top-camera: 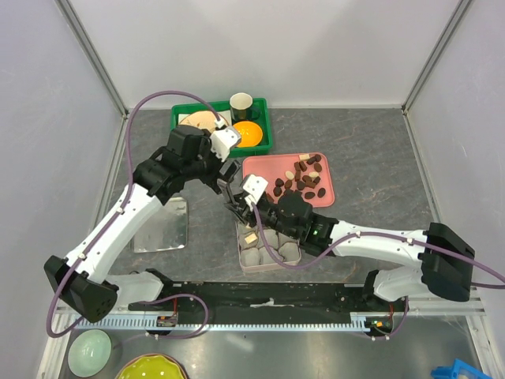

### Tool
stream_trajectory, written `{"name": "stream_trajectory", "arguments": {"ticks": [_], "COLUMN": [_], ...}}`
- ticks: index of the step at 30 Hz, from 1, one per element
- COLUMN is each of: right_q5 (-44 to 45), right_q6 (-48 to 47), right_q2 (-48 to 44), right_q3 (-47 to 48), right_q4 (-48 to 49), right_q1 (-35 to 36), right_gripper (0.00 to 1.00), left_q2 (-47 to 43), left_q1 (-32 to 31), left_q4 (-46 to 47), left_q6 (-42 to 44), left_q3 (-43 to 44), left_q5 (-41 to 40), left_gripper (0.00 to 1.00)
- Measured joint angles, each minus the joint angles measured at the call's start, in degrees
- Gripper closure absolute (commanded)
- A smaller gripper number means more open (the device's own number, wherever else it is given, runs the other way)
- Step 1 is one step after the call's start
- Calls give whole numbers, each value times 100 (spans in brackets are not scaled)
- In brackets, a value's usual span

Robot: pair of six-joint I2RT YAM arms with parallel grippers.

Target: Pack the chocolate

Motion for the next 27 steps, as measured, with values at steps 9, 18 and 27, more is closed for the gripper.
{"name": "stream_trajectory", "arguments": {"ticks": [9, 18, 27], "right_q5": [50, 164, 684], "right_q6": [-286, -302, -170], "right_q2": [433, 848, 1244], "right_q3": [568, 765, 852], "right_q4": [-175, -293, 149], "right_q1": [-79, -216, -219], "right_gripper": [69, 71, 70], "left_q2": [74, 79, 133], "left_q1": [-245, -323, -345], "left_q4": [-160, -166, -98], "left_q6": [0, 0, 2], "left_q3": [332, 358, 374], "left_q5": [-229, -520, -909], "left_gripper": [6, 6, 6]}}
